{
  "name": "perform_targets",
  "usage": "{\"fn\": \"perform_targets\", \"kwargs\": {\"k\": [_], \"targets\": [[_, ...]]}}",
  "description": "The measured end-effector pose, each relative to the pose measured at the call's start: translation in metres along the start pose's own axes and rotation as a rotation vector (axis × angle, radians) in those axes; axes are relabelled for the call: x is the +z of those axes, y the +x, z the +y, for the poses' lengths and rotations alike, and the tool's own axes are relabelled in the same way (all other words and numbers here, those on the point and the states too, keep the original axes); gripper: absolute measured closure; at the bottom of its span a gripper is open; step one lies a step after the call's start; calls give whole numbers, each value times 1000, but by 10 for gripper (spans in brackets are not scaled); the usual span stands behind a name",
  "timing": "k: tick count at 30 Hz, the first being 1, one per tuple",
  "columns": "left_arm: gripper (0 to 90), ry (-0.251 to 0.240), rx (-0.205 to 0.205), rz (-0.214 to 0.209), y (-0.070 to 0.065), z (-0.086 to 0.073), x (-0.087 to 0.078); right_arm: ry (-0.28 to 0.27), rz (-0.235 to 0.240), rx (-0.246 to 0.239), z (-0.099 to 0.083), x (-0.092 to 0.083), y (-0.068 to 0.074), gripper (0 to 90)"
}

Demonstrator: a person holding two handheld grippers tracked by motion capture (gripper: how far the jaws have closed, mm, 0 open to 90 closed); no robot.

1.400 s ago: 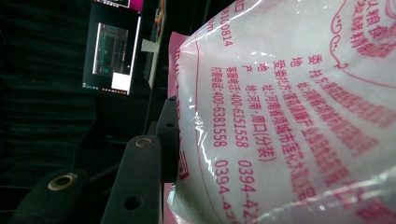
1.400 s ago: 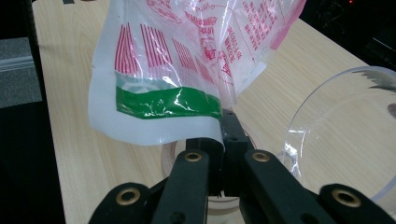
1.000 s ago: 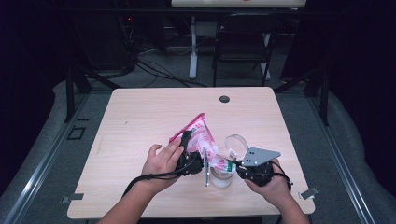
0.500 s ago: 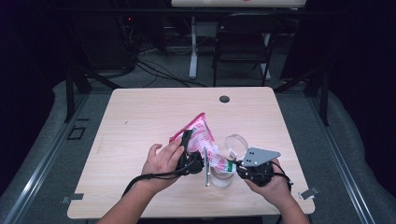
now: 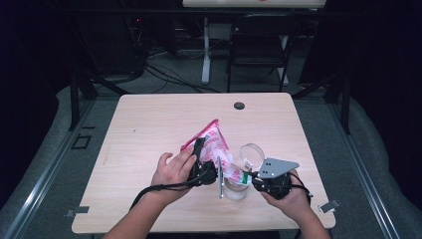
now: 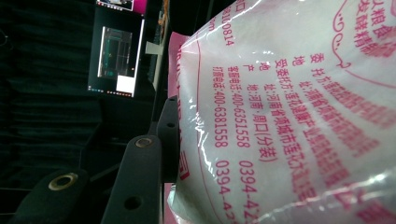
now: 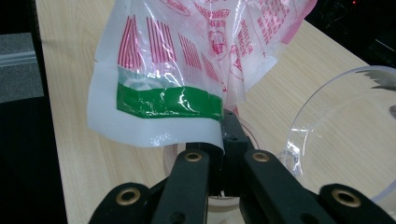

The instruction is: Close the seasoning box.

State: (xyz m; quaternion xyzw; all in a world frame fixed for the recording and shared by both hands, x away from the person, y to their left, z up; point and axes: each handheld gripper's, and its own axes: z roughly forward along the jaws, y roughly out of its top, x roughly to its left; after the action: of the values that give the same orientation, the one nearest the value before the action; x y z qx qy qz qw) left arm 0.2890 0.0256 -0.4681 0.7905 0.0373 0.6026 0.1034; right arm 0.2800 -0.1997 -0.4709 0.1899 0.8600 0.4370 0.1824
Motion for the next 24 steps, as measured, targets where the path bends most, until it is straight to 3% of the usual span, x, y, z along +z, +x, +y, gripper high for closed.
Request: {"fn": "perform_targets", "kwargs": {"k": [24], "targets": [[639, -5, 4, 6, 1, 2, 0, 1, -7, -3, 0, -2, 0, 900]]}}
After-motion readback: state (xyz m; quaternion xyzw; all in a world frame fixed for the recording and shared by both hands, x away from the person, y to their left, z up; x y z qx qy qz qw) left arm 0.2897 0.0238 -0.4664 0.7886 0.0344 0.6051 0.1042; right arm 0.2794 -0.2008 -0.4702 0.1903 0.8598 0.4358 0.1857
